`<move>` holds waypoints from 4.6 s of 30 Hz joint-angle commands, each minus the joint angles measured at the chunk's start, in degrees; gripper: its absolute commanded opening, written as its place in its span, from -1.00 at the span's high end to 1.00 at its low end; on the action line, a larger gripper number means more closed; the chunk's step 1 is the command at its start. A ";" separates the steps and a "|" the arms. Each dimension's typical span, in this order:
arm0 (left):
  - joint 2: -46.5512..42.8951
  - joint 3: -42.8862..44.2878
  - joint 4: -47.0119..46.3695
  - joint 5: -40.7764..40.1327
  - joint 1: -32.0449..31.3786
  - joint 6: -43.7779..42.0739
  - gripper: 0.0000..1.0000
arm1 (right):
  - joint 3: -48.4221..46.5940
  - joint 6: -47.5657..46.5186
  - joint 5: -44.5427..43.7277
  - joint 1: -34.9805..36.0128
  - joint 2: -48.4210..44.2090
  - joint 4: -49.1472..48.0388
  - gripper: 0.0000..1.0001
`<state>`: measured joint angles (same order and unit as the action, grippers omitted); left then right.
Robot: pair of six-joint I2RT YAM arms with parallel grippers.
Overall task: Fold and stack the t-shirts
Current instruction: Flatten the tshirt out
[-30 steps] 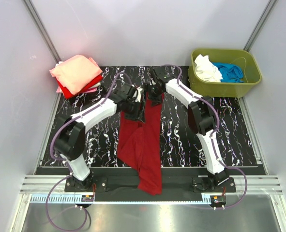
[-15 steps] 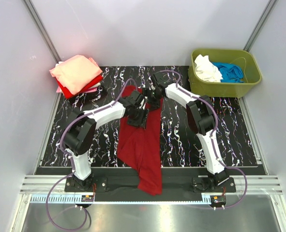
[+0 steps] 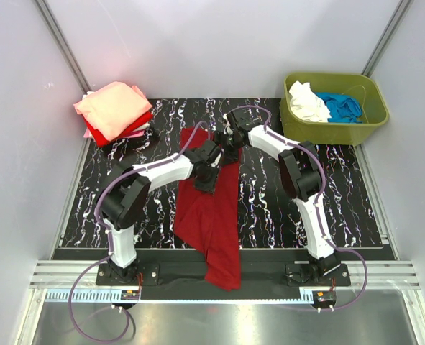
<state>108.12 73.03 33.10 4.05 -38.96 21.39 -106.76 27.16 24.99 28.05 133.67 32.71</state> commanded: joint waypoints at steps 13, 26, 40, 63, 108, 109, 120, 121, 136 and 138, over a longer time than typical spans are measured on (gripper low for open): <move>-12.48 0.00 7.32 -8.35 -2.70 2.78 1.00 | -11.79 -0.35 -3.45 -0.72 6.95 9.12 -0.32; -41.39 -18.16 9.00 -5.47 -6.12 12.17 1.00 | -34.11 1.76 -6.01 -5.55 20.39 17.65 -0.21; -62.66 -37.78 3.64 -0.37 -12.45 24.04 0.99 | -45.56 7.38 -8.29 -8.89 27.96 10.63 -0.09; -62.51 -23.49 24.18 -25.90 -28.99 38.04 -0.52 | -37.58 3.62 -4.25 -9.77 9.88 4.38 -0.65; 12.03 24.78 3.37 20.82 22.44 1.20 -0.09 | 23.78 5.89 -26.75 30.48 -17.48 11.86 0.01; 12.55 25.48 3.63 20.82 22.44 1.03 -0.09 | 24.23 5.89 -26.58 30.39 -17.47 11.16 0.03; 23.19 36.90 6.80 21.35 22.44 0.68 -0.08 | 28.35 5.98 -20.69 32.85 -18.26 7.46 0.25; 24.76 37.87 7.24 21.17 22.44 0.50 -0.08 | 28.88 6.41 -20.25 33.12 -18.70 7.11 0.20; 31.46 45.97 12.78 19.24 22.61 -2.14 -0.07 | 29.68 8.53 -31.40 33.21 -29.52 9.74 0.10; 31.37 45.79 12.69 19.15 22.61 -2.23 -0.07 | 28.19 8.18 -32.02 33.12 -27.59 10.36 0.10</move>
<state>138.52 117.71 44.99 24.03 -16.53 20.78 -75.50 35.27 -2.96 61.06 106.45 41.78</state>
